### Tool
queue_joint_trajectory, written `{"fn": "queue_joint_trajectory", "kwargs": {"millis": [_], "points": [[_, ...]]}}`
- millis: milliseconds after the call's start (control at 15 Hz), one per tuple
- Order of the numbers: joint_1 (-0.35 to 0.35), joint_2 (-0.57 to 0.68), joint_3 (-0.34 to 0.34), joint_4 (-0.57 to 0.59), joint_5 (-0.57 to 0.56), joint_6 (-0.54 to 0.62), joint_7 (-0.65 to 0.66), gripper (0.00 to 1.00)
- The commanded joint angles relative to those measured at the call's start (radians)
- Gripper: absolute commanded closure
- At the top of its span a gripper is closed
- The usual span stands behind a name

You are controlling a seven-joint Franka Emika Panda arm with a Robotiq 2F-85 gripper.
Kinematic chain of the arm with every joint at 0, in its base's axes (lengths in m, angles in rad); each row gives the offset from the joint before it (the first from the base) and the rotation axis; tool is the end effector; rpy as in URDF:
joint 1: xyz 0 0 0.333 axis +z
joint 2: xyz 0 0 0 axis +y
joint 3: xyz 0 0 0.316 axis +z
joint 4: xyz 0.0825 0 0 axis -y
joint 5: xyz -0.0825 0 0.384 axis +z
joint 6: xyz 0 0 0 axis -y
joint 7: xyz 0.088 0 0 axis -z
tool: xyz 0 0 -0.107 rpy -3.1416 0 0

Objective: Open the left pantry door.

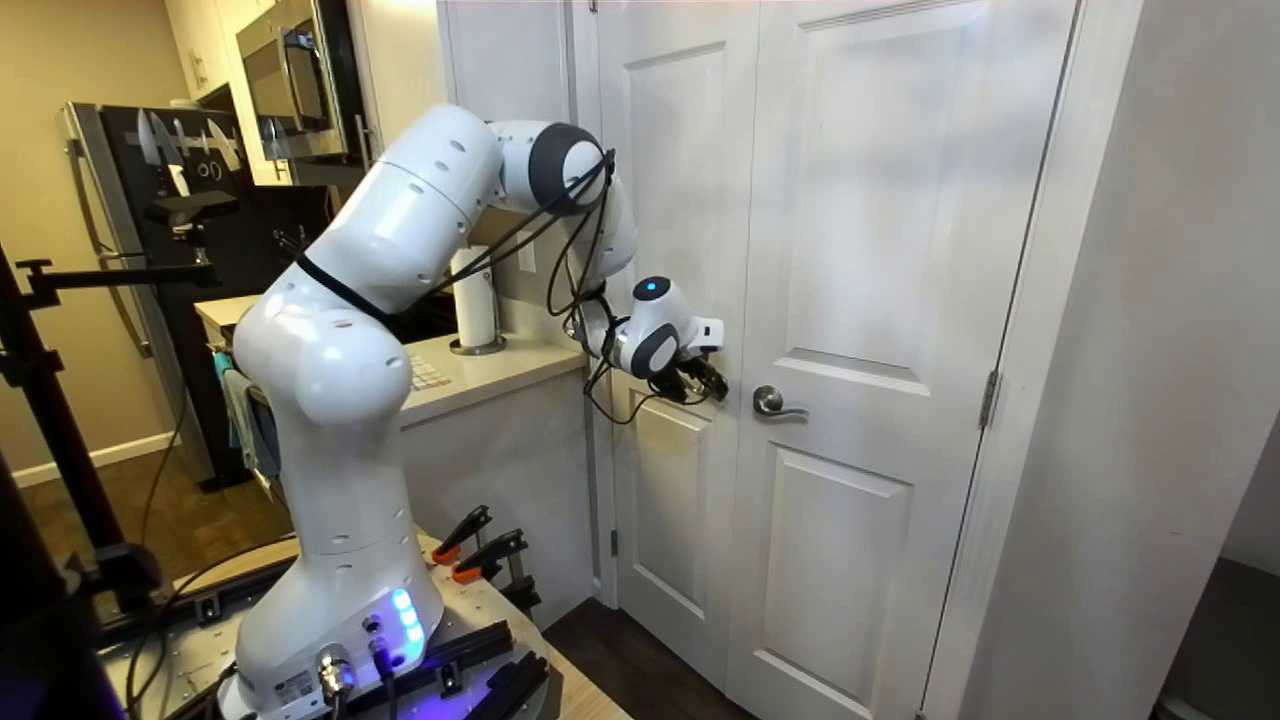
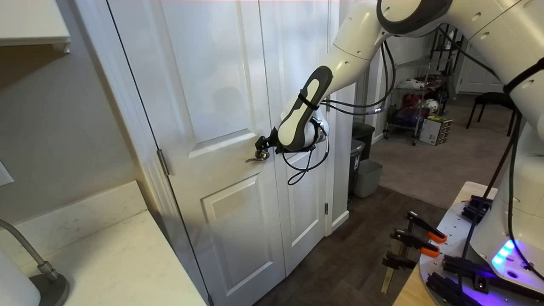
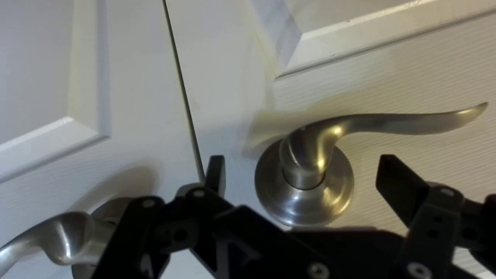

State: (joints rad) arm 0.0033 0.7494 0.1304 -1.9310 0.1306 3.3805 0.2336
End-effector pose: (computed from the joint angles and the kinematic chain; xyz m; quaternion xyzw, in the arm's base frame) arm 0.6533 0.0642 0.1775 -0.9279 0.1427 -0.3282 0.1047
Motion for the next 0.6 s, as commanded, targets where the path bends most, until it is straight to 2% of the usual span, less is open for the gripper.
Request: {"fn": "queue_joint_trajectory", "kwargs": {"millis": [0, 133, 400, 533], "points": [[-0.035, 0.048, 0.029, 0.041, 0.035, 0.045, 0.023, 0.0], [-0.056, 0.072, 0.043, 0.061, 0.046, 0.062, 0.044, 0.0], [-0.134, 0.126, 0.138, 0.088, 0.051, 0.115, 0.1, 0.0], [-0.16, 0.144, 0.168, 0.145, 0.048, 0.075, 0.122, 0.0]]}}
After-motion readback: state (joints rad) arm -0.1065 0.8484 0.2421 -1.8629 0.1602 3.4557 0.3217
